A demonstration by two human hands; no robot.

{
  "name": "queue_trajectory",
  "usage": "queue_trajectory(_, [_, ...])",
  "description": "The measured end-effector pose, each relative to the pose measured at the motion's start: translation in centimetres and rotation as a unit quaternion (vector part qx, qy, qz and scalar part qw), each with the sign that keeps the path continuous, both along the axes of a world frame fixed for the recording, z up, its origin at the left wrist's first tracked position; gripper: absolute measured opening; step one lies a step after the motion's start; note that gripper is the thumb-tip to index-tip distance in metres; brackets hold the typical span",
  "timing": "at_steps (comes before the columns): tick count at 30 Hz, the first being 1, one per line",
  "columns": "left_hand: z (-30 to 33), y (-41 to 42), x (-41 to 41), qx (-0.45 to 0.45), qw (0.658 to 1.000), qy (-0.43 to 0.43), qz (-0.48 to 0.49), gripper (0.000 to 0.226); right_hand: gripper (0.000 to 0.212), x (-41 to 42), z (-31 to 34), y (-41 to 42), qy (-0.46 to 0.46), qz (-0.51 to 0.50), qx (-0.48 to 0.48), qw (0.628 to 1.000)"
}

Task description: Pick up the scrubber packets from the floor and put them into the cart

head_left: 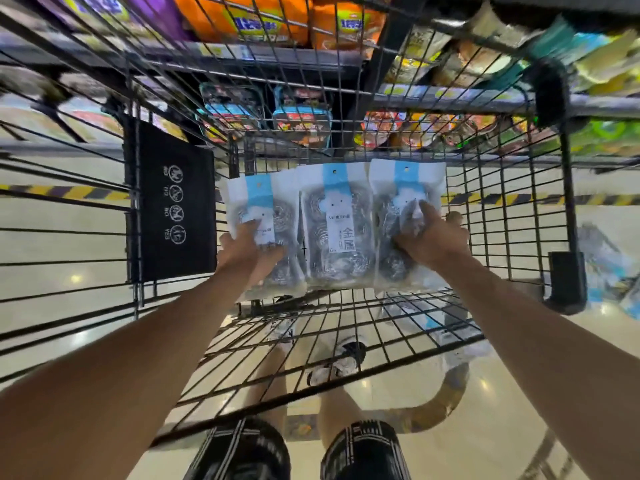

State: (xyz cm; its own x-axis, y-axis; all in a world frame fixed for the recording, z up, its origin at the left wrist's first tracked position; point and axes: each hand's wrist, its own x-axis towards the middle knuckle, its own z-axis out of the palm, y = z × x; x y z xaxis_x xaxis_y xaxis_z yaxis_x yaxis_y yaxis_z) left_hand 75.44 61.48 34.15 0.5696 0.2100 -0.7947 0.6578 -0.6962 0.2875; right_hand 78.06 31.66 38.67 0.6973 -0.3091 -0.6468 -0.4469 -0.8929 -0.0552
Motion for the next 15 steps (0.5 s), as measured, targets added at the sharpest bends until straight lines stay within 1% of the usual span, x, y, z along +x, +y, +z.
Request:
queue_trajectory(1, [1.5,-0.2,0.2,0.002,1.000,-0.010,-0.014,0.088,0.075,0.0,1.5,0.6,-0.007,0.019,0.000,1.000])
queue_trajectory(3, [4.9,-0.5,0.5,0.010,0.998,-0.037,-0.057,0.083,0.069,-0.3,4.9,1.9,-0.035,0.039,0.020,0.998])
queue_trajectory(5, [9.0,-0.8,0.9,0.042,0.988,-0.067,-0.132,0.077,0.063,-0.7,8.4,2.9,-0.078,0.047,0.038,0.995])
queue_trajectory(8, [15.4,-1.4,1.2,0.099,0.953,-0.140,-0.251,0.073,0.063,-1.7,14.3,4.1,-0.122,0.071,0.046,0.989])
queue_trajectory(10, [19.4,-1.7,1.1,0.119,0.925,-0.186,-0.308,0.072,0.064,-2.8,18.2,4.8,-0.140,0.100,0.032,0.985])
queue_trajectory(13, [25.3,-2.6,0.4,0.120,0.897,-0.247,-0.347,0.076,0.067,-5.1,22.8,5.0,-0.197,0.125,-0.011,0.972])
queue_trajectory(15, [28.7,-3.8,-0.5,0.131,0.870,-0.271,-0.390,0.078,0.070,-7.2,24.9,4.5,-0.231,0.103,-0.022,0.967])
